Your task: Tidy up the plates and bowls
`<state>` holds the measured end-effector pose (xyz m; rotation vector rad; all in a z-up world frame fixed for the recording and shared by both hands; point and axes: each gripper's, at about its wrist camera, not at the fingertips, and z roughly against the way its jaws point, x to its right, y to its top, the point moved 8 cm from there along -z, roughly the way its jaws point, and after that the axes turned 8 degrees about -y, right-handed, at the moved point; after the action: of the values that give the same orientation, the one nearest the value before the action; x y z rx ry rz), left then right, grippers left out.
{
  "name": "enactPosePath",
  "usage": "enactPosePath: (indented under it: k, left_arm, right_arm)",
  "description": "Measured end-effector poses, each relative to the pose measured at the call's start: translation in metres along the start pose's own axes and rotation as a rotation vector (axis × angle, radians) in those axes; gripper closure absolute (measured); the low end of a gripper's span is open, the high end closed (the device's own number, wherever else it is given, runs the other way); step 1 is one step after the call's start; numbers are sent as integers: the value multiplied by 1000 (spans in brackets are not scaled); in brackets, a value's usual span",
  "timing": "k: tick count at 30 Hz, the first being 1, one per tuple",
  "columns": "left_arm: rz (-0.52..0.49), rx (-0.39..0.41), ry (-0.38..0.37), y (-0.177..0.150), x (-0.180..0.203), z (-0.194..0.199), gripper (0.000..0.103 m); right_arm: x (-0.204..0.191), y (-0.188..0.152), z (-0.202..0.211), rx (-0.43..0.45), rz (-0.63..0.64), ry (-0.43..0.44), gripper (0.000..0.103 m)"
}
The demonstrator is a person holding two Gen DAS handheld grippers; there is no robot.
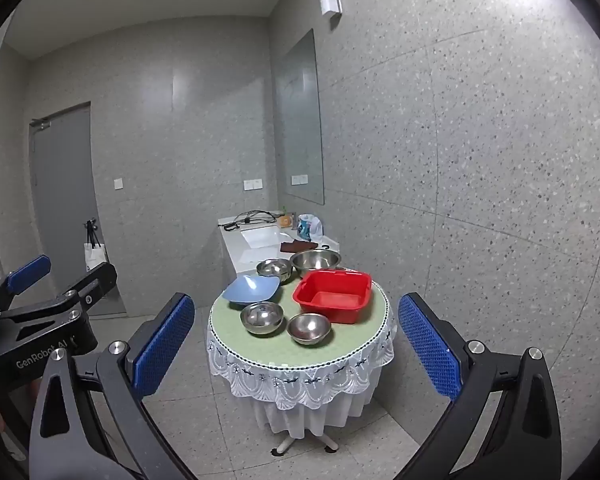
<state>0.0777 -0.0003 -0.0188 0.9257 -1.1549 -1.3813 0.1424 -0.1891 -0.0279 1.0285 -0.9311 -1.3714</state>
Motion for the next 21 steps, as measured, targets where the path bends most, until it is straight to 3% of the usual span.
enactPosePath:
  k: [21]
  left_arm:
    - [-14, 15, 6, -1, -1, 1, 1]
  right_arm:
    - [-7, 0, -4, 12, -1, 15, 0]
